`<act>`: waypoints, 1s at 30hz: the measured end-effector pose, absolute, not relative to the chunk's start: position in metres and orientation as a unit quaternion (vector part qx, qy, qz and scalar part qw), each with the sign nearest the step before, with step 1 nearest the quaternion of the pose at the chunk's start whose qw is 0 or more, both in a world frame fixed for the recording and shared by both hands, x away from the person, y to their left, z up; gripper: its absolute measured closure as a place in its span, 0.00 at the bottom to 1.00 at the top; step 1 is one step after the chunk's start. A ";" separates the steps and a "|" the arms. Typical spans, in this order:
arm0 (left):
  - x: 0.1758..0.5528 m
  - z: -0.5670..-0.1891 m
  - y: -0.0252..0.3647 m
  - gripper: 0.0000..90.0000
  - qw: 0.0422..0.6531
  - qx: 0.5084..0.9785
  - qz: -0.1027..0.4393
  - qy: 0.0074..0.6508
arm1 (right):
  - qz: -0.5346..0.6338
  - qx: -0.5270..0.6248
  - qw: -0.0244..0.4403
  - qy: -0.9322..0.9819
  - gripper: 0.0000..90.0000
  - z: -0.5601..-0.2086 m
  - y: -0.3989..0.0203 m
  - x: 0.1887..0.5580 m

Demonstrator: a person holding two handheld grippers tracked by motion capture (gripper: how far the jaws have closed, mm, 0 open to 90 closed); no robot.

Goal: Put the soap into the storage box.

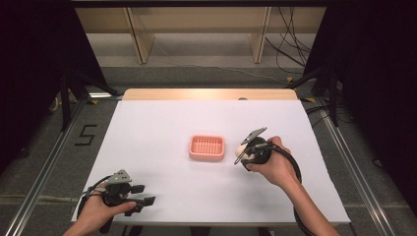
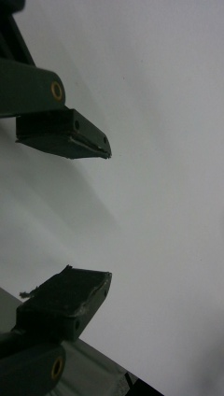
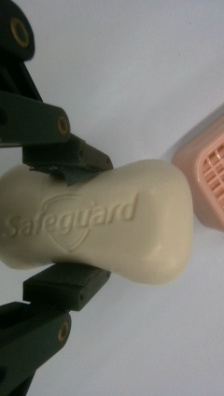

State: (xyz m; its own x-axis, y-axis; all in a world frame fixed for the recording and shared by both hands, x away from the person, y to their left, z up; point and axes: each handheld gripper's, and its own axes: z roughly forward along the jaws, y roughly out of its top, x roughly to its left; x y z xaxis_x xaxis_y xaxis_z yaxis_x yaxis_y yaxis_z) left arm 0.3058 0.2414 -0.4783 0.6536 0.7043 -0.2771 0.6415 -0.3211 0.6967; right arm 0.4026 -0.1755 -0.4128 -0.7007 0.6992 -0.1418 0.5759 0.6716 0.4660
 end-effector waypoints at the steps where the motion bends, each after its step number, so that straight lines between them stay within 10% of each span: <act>1: 0.306 -0.479 0.242 0.37 0.409 0.812 0.037 0.415 | 0.199 0.354 0.157 0.900 0.56 -0.412 -0.174 0.403; 30: 0.305 -0.477 0.240 0.37 0.411 0.812 0.039 0.412 | 0.211 0.339 0.168 0.901 0.56 -0.400 -0.152 0.420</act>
State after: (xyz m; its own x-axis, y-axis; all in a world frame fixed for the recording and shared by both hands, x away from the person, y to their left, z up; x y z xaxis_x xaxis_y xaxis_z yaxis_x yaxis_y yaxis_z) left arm 0.3054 0.2404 -0.4772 0.6575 0.7012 -0.2756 0.6373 -0.3225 0.6999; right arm 0.4196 -0.1519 -0.3998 -0.7132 0.6827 -0.1591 0.5407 0.6802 0.4949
